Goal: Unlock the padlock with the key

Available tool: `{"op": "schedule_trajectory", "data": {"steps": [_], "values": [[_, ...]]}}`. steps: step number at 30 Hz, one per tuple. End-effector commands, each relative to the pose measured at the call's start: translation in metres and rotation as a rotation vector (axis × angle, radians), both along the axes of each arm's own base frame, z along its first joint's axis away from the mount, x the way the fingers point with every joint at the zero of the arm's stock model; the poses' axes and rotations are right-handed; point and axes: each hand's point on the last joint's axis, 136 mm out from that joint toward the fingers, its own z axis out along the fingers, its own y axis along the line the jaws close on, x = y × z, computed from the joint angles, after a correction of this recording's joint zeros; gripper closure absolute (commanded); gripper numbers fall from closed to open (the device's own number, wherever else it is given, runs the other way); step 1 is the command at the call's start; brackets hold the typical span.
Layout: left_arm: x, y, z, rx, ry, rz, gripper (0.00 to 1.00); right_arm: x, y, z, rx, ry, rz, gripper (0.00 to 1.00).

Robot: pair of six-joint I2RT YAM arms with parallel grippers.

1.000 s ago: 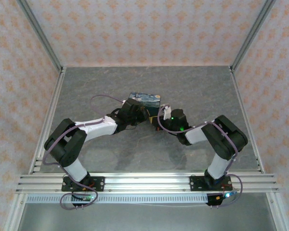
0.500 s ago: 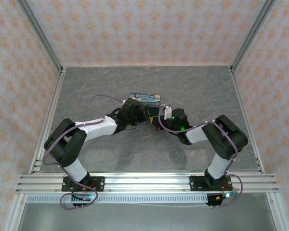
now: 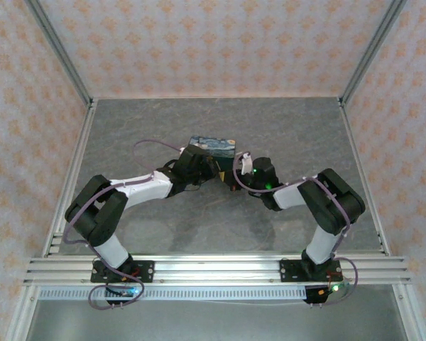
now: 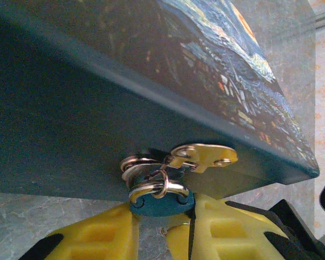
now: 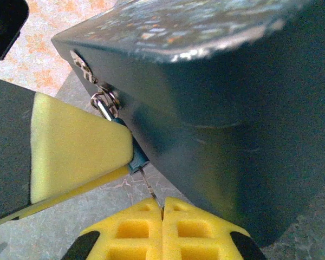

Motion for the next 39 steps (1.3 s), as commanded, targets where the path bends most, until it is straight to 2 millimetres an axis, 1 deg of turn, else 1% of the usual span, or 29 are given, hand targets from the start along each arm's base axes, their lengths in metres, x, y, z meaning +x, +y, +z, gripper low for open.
{"op": "schedule_trajectory", "data": {"steps": [1, 7, 14, 23, 30, 33, 39], "values": [[-0.017, -0.024, 0.008, -0.05, 0.018, -0.104, 0.73, 0.021, 0.013, 0.042, 0.074, -0.134, 0.009, 1.0], [-0.018, -0.024, 0.007, -0.047, 0.021, -0.103, 0.73, 0.023, 0.014, 0.045, 0.078, -0.15, 0.012, 1.0], [-0.017, -0.025, 0.006, -0.051, 0.023, -0.102, 0.73, 0.016, 0.015, 0.041, 0.063, -0.157, 0.026, 1.0], [-0.017, -0.025, 0.004, -0.051, 0.027, -0.102, 0.73, 0.017, 0.022, 0.055, 0.118, -0.156, 0.039, 1.0], [-0.017, -0.026, 0.005, -0.052, 0.025, -0.106, 0.73, 0.013, 0.029, 0.056, 0.091, -0.175, 0.063, 1.0], [-0.018, -0.026, 0.004, -0.05, 0.027, -0.106, 0.73, 0.015, 0.032, 0.057, 0.093, -0.179, 0.06, 1.0], [-0.017, -0.027, 0.003, -0.049, 0.031, -0.107, 0.73, 0.02, 0.033, 0.071, 0.112, -0.2, 0.048, 1.0]]}}
